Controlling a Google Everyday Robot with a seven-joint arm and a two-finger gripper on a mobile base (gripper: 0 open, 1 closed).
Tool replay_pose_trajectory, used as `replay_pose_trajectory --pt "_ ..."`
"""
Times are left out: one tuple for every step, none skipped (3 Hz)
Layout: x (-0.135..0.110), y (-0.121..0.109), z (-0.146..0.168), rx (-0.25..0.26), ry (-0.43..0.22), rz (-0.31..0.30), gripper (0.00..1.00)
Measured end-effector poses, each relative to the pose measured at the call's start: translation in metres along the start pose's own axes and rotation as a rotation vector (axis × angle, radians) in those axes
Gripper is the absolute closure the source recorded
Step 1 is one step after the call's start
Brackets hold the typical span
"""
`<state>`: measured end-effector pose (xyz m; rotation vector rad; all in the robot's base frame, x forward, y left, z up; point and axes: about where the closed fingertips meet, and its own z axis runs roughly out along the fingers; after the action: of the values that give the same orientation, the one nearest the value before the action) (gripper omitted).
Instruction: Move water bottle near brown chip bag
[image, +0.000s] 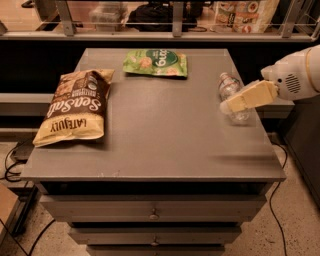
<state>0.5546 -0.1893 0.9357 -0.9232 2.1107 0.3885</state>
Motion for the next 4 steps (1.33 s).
replay_pose_trajectory --pt "0.010 -0.023 0.023 0.047 -0.015 0.094 0.00" --pt "0.025 -0.036 0.053 0.069 0.007 0.177 0.03" --pt "0.035 -0.040 0.069 0.072 0.030 0.215 0.26" --pt "0.047 -0.039 0.079 0.069 0.062 0.246 0.49"
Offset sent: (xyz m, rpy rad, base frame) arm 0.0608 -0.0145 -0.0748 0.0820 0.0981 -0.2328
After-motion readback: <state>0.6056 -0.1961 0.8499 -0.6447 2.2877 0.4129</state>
